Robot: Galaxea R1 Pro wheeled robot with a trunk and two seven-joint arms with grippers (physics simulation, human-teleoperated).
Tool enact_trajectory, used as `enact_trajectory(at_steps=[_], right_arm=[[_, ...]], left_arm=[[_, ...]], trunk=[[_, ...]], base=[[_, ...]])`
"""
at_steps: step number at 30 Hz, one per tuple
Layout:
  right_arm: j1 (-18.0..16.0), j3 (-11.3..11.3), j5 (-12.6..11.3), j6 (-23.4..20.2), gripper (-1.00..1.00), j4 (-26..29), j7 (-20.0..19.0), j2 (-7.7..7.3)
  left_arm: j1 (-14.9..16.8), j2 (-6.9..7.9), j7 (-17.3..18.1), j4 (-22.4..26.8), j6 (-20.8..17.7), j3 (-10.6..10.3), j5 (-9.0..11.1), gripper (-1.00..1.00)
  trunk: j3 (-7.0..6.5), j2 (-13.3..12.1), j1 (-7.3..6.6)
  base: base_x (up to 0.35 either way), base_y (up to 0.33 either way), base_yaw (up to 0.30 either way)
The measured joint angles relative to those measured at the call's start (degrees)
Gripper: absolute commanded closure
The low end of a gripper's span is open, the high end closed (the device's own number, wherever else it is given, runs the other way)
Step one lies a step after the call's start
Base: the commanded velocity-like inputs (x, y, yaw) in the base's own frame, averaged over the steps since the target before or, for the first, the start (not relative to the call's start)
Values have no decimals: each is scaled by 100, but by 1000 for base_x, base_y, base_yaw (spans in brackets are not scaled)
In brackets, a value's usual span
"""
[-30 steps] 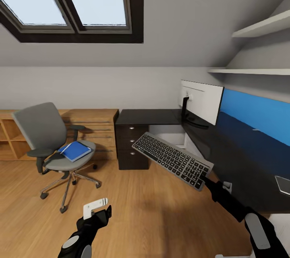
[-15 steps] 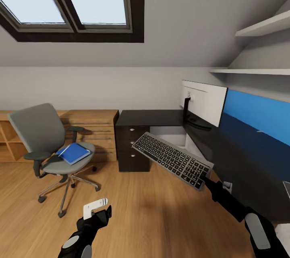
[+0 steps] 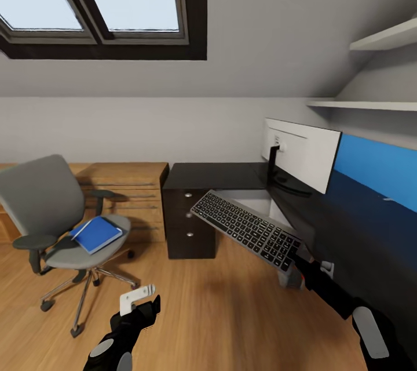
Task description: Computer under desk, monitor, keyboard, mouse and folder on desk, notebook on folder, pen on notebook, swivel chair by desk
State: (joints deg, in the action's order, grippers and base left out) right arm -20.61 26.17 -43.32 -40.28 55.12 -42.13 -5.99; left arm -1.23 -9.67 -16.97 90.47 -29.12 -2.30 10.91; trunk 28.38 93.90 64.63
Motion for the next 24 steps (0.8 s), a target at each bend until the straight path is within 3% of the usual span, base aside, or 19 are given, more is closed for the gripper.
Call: enact_trajectory(at_steps=[13,21,24], right_arm=[[0,3,16,5,100,-1,7,-5],[0,158,8,6,100,-131,4,-56],[1,158,24,7,100,-133,0,-61]], left_arm=[[-1,-1,0,-2,0,0,0,-100],[-1,0,0,-1,-5,0,0,-100],[-1,1,0,-2,-1,0,0,-100]], trunk=[[-233,-522,-286],[-377,-843,-461],[-378,-844,-462]], base=[[332,47,0],[332,75,0],[221,24,0]])
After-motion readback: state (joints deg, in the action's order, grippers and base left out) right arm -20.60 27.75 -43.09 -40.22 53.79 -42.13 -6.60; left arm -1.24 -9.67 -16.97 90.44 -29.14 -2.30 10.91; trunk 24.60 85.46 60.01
